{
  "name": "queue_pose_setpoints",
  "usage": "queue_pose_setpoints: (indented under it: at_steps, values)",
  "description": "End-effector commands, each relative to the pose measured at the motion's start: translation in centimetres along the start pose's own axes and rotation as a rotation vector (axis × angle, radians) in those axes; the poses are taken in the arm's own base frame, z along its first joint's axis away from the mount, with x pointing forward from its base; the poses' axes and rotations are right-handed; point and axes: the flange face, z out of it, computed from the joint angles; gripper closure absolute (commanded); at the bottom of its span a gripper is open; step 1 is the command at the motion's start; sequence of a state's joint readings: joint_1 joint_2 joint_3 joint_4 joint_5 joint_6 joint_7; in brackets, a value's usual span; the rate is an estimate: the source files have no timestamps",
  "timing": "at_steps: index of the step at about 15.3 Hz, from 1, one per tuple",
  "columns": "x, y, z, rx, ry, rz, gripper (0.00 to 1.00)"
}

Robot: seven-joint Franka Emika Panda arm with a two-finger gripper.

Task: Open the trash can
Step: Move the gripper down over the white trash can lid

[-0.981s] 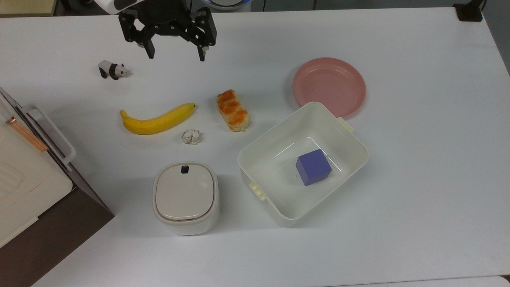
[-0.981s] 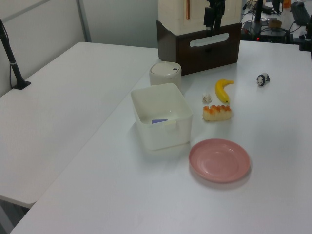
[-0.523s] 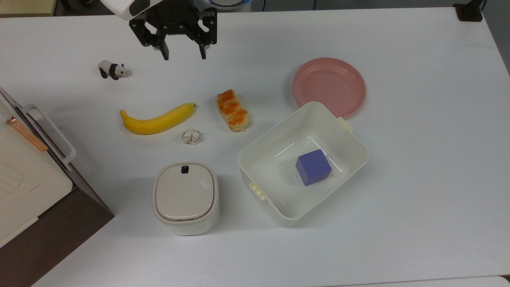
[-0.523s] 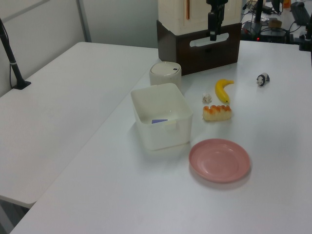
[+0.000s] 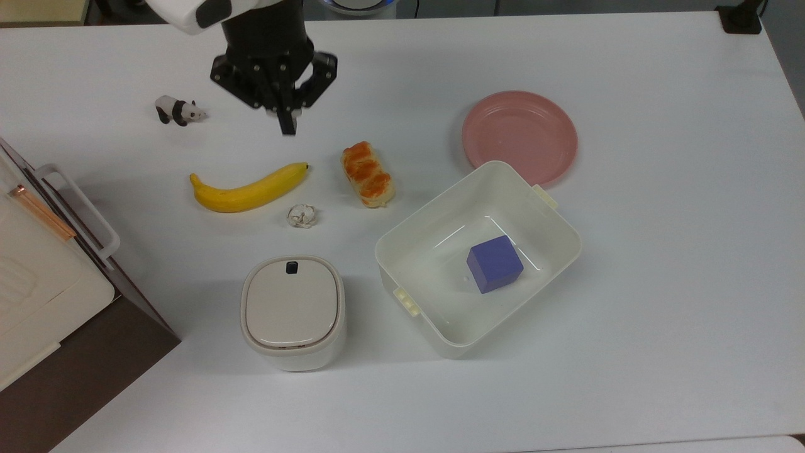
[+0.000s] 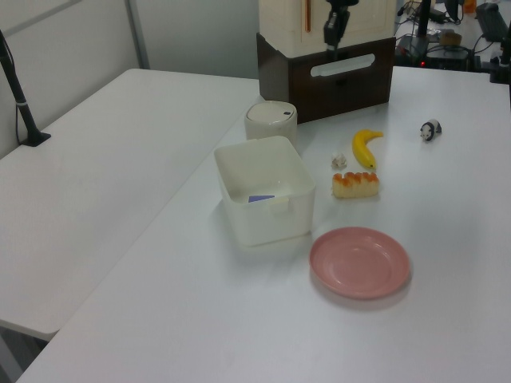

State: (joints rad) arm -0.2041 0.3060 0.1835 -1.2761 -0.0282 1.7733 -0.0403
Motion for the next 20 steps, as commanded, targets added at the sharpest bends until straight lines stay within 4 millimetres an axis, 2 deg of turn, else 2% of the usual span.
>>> queue_pose_setpoints:
  at_steps: [1, 3, 5, 8, 10, 14, 20]
  values:
    - [1.7, 0.1, 1.9, -0.031, 0.100, 0.102, 1.00]
    - [2.3, -0.2, 3.1, -0.056, 0.116, 0.131, 1.00]
    - [2.7, -1.3, 5.1, -0.059, 0.096, 0.129, 1.00]
    - [3.6, -3.1, 9.7, -0.104, 0.076, 0.124, 1.00]
    - [4.2, -3.9, 11.2, -0.130, 0.109, 0.148, 1.00]
    - [5.2, -3.9, 12.3, -0.157, 0.182, 0.175, 1.00]
    - [5.2, -3.3, 13.1, -0.180, 0.181, 0.171, 1.00]
